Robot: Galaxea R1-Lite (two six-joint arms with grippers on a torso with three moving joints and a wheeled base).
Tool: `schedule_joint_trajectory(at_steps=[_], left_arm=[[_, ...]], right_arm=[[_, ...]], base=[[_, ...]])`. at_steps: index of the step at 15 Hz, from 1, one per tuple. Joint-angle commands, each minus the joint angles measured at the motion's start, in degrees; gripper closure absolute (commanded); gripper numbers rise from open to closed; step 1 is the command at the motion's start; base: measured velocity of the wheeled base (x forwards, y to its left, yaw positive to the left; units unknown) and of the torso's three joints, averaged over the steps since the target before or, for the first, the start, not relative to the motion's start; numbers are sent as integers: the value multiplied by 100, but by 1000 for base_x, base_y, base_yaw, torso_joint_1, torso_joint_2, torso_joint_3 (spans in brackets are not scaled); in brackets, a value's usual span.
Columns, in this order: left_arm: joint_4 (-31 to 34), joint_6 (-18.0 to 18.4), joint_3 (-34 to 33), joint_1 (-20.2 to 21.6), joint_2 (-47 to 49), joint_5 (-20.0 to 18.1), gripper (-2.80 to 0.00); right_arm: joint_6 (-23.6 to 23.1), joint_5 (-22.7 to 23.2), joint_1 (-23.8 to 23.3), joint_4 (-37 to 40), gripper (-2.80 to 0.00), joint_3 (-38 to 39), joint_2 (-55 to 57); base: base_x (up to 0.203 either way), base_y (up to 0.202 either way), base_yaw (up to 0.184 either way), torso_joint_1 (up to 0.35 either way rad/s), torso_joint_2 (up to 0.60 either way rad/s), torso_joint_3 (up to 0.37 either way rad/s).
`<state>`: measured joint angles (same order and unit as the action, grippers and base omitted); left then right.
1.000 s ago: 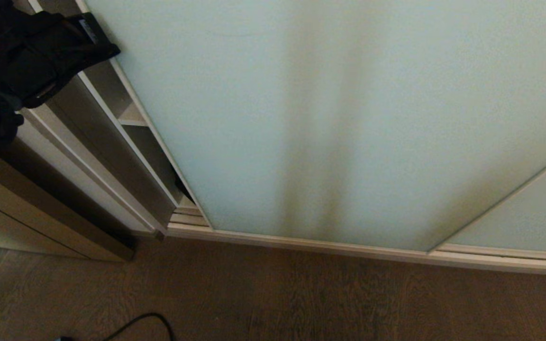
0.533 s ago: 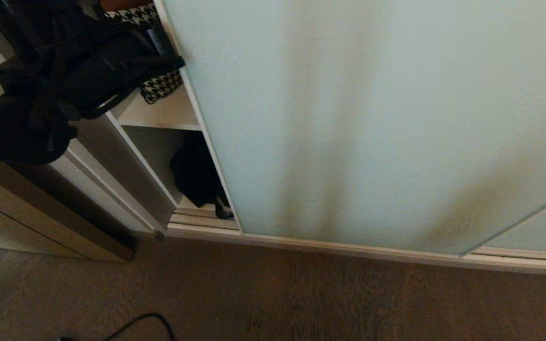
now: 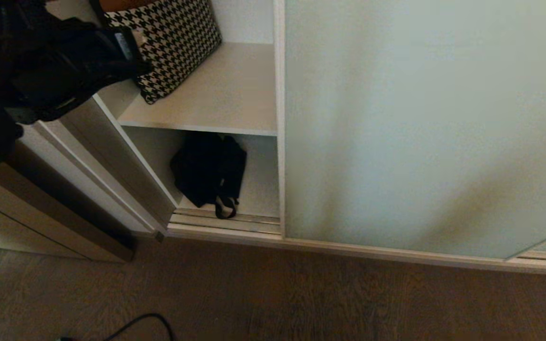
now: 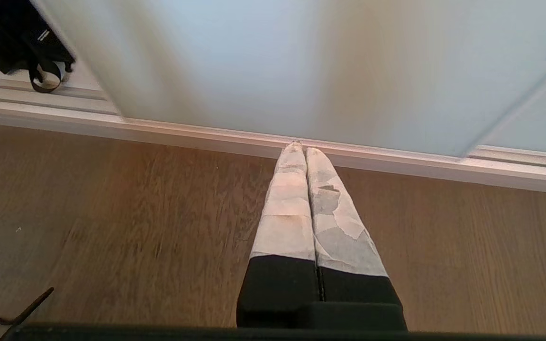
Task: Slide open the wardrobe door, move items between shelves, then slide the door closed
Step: Open the door
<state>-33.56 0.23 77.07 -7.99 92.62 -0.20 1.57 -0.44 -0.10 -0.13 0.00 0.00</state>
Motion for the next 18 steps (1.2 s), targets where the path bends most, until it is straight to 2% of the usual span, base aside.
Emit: schedule_joint_trajectory(at_steps=[1,4,6,8,10,15,17,18], left_arm=[[170,220,-848,406,-1138,149,0],[322,349,-2709,736,-2680,250,0],[390,376,-4082,818,-3752,277,0],[560,379,-5157,861,-4783,273,0],[1096,267,-5763,880,-5843,243,0],[3571,135,-6402,893,-8728,63,0],[4135,31,-6688,895,-9280,157,0],[4201,1,-7043,895,-9293,192,0]], right_arm=[[1,0,1,-4,0,9,0],[1,0,1,-4,0,9,0],[-8,8,1,-4,0,9,0],[-5,3,1,-4,0,9,0],[-1,0,1,-4,0,9,0],[1,0,1,-4,0,9,0],[1,0,1,-4,0,9,0],[1,0,1,-4,0,9,0]], base=[[0,0,0,0,0,0],[0,0,0,0,0,0],[0,0,0,0,0,0],[0,0,0,0,0,0],[0,0,0,0,0,0],[0,0,0,0,0,0],[0,0,0,0,0,0],[0,0,0,0,0,0]])
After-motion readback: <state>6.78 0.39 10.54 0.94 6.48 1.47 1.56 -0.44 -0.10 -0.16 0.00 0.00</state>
